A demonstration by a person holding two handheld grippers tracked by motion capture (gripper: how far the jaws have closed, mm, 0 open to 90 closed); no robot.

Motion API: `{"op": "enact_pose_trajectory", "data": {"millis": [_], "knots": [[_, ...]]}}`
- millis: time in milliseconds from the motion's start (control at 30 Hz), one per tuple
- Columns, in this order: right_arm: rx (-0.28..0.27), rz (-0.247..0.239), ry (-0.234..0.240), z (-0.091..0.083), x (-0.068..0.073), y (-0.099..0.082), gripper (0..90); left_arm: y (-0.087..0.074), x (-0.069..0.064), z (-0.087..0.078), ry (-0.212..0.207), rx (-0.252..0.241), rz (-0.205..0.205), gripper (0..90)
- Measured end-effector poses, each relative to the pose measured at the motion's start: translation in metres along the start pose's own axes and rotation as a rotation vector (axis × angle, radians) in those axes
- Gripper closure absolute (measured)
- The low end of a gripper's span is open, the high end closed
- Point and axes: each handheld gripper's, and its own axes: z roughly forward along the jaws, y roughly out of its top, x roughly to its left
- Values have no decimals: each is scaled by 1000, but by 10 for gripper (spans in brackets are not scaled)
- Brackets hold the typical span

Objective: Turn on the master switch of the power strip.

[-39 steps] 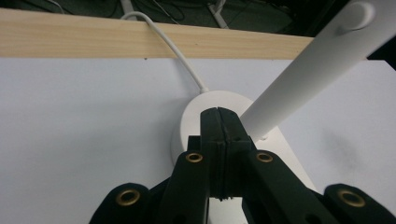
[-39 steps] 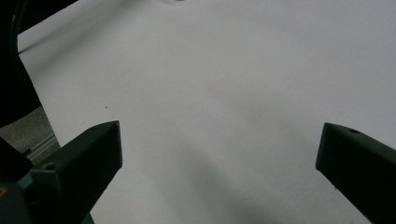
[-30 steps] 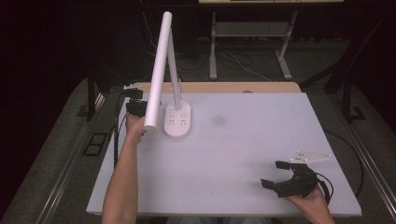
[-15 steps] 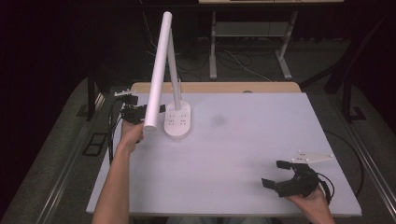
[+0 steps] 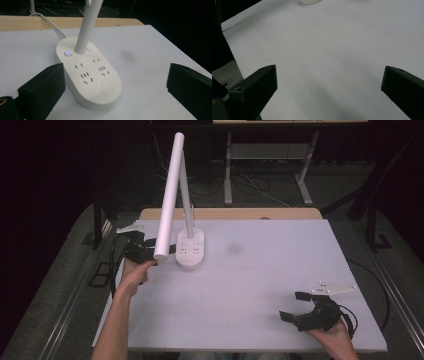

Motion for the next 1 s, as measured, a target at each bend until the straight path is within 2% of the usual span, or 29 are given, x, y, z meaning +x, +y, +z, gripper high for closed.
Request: {"op": "enact_pose_trajectory", "data": {"millis": [133, 167, 700, 900, 1000], "knots": [[0, -3, -1, 1, 1, 1, 0, -8, -7, -11, 7, -18, 1, 0], [3, 0, 0, 1, 2, 1, 0, -10, -9, -14, 9, -25, -9, 0], [6, 2, 1, 1, 1, 0, 0, -52, -27, -41, -15, -57, -7, 0], [9, 1, 2, 2, 3, 0, 0, -69, -41, -44, -22, -39, 10, 0], [8, 1, 2, 2, 3, 0, 0, -79, -50, -46, -30, -19, 37, 0]]}}
